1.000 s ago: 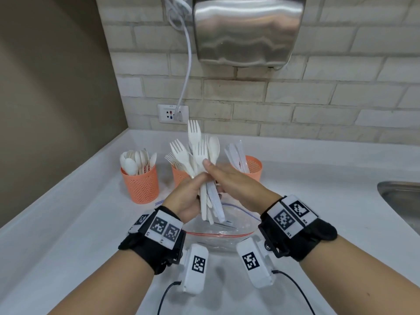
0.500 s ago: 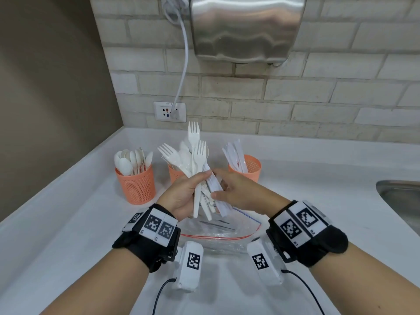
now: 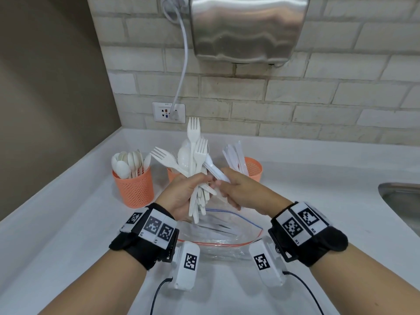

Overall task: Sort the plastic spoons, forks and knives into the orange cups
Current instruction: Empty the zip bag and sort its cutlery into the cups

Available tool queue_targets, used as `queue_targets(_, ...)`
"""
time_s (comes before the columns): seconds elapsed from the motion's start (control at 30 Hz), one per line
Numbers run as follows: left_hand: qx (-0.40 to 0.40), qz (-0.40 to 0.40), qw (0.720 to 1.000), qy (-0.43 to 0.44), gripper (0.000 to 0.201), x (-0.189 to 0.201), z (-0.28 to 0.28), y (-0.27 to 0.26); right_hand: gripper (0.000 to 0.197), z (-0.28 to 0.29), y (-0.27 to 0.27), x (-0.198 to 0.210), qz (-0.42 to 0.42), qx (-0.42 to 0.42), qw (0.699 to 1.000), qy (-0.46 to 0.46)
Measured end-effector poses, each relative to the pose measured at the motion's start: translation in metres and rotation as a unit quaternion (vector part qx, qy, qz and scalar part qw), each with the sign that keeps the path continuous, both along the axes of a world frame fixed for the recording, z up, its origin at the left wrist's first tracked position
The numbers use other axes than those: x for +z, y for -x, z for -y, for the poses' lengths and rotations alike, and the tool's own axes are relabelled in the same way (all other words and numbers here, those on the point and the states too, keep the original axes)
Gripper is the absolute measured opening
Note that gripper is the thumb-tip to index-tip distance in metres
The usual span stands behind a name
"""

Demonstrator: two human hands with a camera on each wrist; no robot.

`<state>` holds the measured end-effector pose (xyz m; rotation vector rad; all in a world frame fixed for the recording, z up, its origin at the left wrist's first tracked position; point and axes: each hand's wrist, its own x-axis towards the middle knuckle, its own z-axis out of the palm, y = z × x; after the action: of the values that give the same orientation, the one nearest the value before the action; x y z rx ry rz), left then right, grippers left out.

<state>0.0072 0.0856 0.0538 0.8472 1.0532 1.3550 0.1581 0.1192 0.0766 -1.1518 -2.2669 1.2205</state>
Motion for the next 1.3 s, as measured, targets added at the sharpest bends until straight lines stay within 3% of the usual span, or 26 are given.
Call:
queue_targets(0.13, 0.049, 0.027, 0.998, 0.004, 0.007, -0.004, -0.008, 0.009, 0.011, -0.018, -0.012, 0.006, 0.106, -0.008, 0.989, -0.105)
queue_targets(0.2, 0.054, 0.03, 0.998, 0.007, 0.005, -0.004, -0.009, 0.012, 0.005, -0.029, -0.018, 0.011, 0.107, -0.039, 0.984, -0.135)
queue_targets(0.37, -0.005, 0.072, 0.997, -0.004, 0.01, -0.009, -0.011, 0.011, 0.01, -0.061, -0.02, 0.019, -0.094, -0.153, 0.976, -0.125)
queue_targets(0.5, -0.024, 0.072, 0.997, 0.009, 0.009, -0.007, -0.01, 0.008, 0.007, -0.084, -0.01, 0.012, -0.199, -0.202, 0.952, -0.112)
queue_targets(0.57, -0.043, 0.077, 0.996, 0.014, 0.01, -0.007, -0.009, 0.009, 0.009, -0.093, -0.007, 0.002, -0.2, -0.215, 0.953, -0.077)
queue_targets(0.73, -0.076, 0.103, 0.991, 0.029, 0.012, -0.011, -0.007, 0.014, 0.038, -0.104, -0.006, -0.018, -0.137, -0.23, 0.963, -0.008)
queue_targets(0.8, -0.08, 0.104, 0.991, 0.03, 0.015, -0.012, -0.007, 0.015, 0.047, -0.104, -0.004, -0.016, -0.13, -0.248, 0.959, -0.051)
queue_targets(0.9, -0.077, 0.107, 0.991, 0.03, 0.015, -0.012, -0.008, 0.013, 0.042, -0.094, 0.001, -0.006, -0.154, -0.283, 0.919, -0.228)
queue_targets(0.97, -0.072, 0.109, 0.991, 0.024, 0.014, -0.012, -0.009, 0.011, 0.025, -0.08, 0.007, 0.004, -0.203, -0.254, 0.903, -0.281)
queue_targets(1.07, -0.067, 0.097, 0.993, 0.01, 0.015, -0.011, -0.01, 0.01, 0.005, -0.057, 0.019, 0.011, -0.226, -0.146, 0.947, -0.178)
queue_targets(1.17, -0.052, 0.09, 0.995, -0.006, 0.012, -0.009, -0.008, 0.008, 0.014, -0.037, 0.027, 0.01, -0.219, -0.068, 0.973, -0.008)
queue_targets(1.3, -0.033, 0.066, 0.997, -0.031, 0.018, -0.006, -0.004, 0.009, 0.019, -0.026, 0.033, 0.002, -0.182, -0.023, 0.983, -0.022)
